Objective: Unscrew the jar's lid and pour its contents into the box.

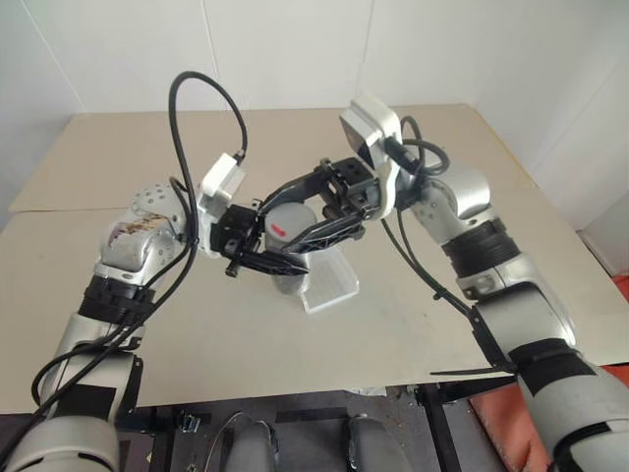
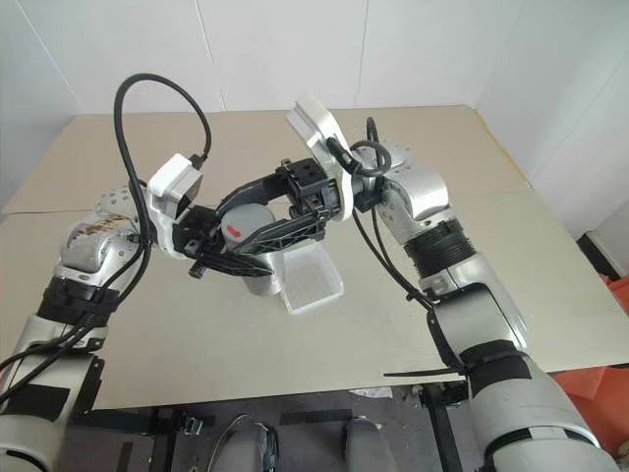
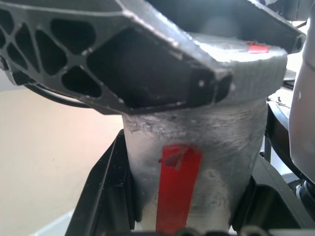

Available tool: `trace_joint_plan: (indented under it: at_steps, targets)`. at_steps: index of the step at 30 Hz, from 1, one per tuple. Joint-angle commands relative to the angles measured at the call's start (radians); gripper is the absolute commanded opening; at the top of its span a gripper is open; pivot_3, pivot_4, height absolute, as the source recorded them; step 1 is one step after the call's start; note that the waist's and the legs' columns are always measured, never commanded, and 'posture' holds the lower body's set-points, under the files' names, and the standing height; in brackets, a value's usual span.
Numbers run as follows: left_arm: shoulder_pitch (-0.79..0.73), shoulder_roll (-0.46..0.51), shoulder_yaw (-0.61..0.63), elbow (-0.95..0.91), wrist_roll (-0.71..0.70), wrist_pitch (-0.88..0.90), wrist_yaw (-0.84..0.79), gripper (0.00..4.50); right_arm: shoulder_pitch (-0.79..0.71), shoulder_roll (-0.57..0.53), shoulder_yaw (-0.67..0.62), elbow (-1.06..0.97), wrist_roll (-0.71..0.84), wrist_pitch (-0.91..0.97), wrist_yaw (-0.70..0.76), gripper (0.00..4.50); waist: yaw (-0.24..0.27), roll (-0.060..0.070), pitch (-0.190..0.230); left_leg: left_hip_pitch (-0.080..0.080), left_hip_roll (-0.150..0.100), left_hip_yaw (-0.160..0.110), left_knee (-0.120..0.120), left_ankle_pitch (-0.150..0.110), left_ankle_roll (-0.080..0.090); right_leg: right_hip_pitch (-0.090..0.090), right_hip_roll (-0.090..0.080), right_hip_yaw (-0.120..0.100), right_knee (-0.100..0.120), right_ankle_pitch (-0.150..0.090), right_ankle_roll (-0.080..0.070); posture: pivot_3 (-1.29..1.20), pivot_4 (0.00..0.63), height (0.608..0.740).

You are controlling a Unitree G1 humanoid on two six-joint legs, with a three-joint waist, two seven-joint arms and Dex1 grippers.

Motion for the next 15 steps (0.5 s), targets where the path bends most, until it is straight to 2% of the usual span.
trace_joint_plan:
  at_steps: [1, 4, 6, 8, 11, 13, 15]
  targets:
    - [0.002, -0.023, 0.043, -0.034, -0.007, -0.029, -0.001, 1.92, -0.034, 0.016, -0.019, 0.031, -0.04, -0.063, 0.045, 3.63, 0.003, 0.0, 0.0, 0.0, 0.0, 0.0, 0.0, 0.0, 0.0, 0.0, 0.0, 0.0, 0.0, 0.0, 0.0, 0.0, 0.15, 0.74]
    - [0.061, 0.0, 0.103, -0.039, 0.026, -0.038, 0.064, 1.92, 0.016, -0.016, -0.118, -0.033, -0.069, -0.062, 0.006, 4.46, 0.006, 0.0, 0.0, -0.001, 0.0, 0.0, 0.0, 0.0, 0.0, 0.0, 0.0, -0.001, 0.0, 0.0, 0.0, 0.0, 0.15, 0.74]
    - [0.094, 0.013, 0.141, -0.051, 0.024, -0.033, 0.098, 1.92, 0.064, -0.046, -0.166, -0.108, -0.078, -0.041, -0.044, 4.46, 0.01, 0.0, 0.0, -0.001, 0.0, -0.001, 0.0, 0.0, 0.0, 0.0, 0.0, -0.001, 0.001, 0.0, 0.0, 0.0, 0.15, 0.74]
    - [0.134, 0.024, 0.182, -0.075, 0.029, -0.031, 0.151, 1.92, 0.137, -0.082, -0.211, -0.229, -0.11, -0.019, -0.152, 4.46, 0.015, 0.0, 0.0, -0.002, 0.0, -0.001, 0.0, 0.0, 0.0, -0.001, -0.001, -0.001, 0.0, 0.0, 0.0, 0.0, 0.15, 0.74]
    - [0.198, 0.026, 0.229, -0.112, 0.037, -0.037, 0.224, 1.92, 0.29, -0.141, -0.3, -0.493, -0.074, 0.089, -0.326, 4.46, 0.026, 0.0, 0.0, -0.004, 0.0, -0.001, 0.0, 0.0, 0.0, -0.002, -0.001, -0.002, 0.0, 0.0, 0.0, 0.0, 0.15, 0.74]
    - [0.218, 0.021, 0.242, -0.129, 0.043, -0.036, 0.257, 1.92, 0.34, -0.151, -0.327, -0.595, -0.06, 0.144, -0.396, 4.46, 0.027, 0.0, 0.0, -0.004, 0.0, -0.001, 0.0, 0.0, 0.0, -0.002, -0.001, -0.001, 0.0, 0.0, 0.0, 0.0, 0.15, 0.74]
    - [0.229, 0.008, 0.24, -0.138, 0.049, -0.036, 0.278, 1.92, 0.357, -0.121, -0.328, -0.701, -0.053, 0.244, -0.543, 4.46, 0.026, 0.0, 0.0, -0.004, 0.0, 0.0, 0.001, 0.0, 0.0, -0.002, -0.001, -0.001, 0.0, 0.0, 0.0, 0.0, 0.15, 0.74]
